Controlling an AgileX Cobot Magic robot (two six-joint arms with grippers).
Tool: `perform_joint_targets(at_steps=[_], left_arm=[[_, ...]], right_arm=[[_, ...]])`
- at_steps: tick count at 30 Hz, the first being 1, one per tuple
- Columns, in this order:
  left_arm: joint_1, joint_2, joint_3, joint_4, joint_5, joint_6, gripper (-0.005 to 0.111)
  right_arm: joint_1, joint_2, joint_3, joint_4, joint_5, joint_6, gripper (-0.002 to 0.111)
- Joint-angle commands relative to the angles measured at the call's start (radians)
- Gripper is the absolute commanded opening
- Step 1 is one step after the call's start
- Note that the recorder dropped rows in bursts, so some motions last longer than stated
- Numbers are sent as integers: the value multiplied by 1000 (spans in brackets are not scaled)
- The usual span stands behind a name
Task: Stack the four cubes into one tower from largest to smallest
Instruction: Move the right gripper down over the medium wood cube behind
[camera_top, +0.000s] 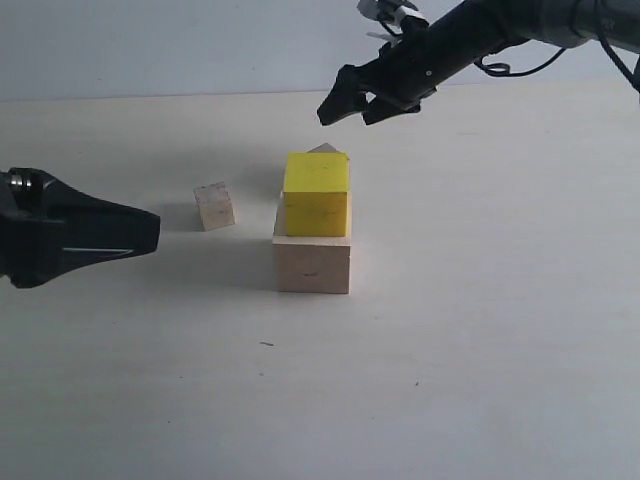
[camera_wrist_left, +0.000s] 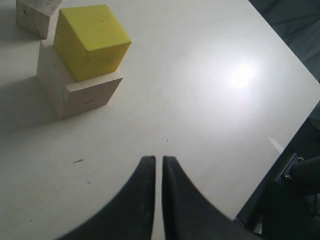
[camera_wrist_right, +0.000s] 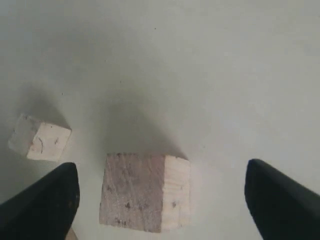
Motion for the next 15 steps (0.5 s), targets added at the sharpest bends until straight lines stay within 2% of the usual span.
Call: perform_joint_targets(at_steps=[1, 15], left_arm=[[2, -8, 2, 13, 3, -3, 8], [2, -8, 2, 17, 28, -3, 8]], right_arm=[[10, 4, -12, 7, 36, -56, 84], [62, 5, -12, -22, 69, -104, 84]])
